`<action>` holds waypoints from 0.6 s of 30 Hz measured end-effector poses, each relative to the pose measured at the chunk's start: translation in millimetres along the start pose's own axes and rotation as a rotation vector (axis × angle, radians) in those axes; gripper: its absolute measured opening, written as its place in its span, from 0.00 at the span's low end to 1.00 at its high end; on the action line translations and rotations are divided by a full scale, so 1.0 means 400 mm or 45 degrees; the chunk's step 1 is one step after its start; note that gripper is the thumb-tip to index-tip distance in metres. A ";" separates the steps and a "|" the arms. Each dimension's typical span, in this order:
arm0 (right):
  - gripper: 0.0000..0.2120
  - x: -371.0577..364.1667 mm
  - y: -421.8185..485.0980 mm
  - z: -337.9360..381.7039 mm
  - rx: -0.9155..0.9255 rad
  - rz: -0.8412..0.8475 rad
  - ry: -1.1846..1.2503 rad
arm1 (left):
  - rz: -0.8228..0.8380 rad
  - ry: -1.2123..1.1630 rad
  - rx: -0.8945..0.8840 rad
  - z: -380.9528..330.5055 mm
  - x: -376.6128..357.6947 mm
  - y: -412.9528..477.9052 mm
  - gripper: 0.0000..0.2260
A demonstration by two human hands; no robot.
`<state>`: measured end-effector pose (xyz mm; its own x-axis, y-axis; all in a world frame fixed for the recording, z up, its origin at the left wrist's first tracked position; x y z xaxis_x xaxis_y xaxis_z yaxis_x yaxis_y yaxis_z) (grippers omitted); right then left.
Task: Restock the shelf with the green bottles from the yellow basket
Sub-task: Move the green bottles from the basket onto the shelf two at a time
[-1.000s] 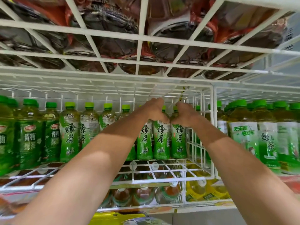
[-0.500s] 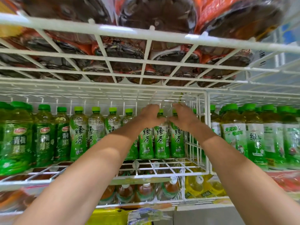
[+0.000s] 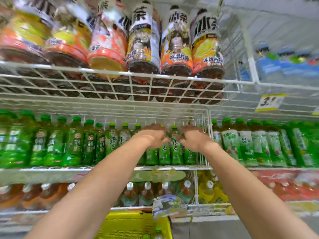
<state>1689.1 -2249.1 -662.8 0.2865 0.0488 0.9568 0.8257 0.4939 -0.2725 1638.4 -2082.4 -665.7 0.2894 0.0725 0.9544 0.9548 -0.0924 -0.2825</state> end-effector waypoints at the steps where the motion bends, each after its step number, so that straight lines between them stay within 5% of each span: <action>1: 0.22 -0.002 -0.028 0.018 -0.008 -0.012 -0.010 | -0.012 0.014 0.016 -0.003 -0.003 -0.040 0.21; 5: 0.28 -0.013 -0.136 0.097 -0.019 -0.098 -0.114 | -0.130 0.108 -0.002 0.010 -0.023 -0.178 0.29; 18: 0.30 -0.115 -0.191 0.527 0.328 -0.144 -0.148 | -0.254 0.139 0.286 0.278 -0.125 -0.596 0.26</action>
<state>1510.2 -2106.1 -664.8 0.1297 0.0726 0.9889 0.6944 0.7052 -0.1429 1403.7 -1953.7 -656.6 0.0973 -0.0412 0.9944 0.9867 0.1350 -0.0910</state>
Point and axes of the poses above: each hand's wrist, its own y-axis towards the middle knuckle, its own x-axis out of the back of the hand, z = x × y, the point moved 3 cm from there along y, towards the middle knuckle, and after that the axes turned 13 degrees about z, right-handed, at the moved point
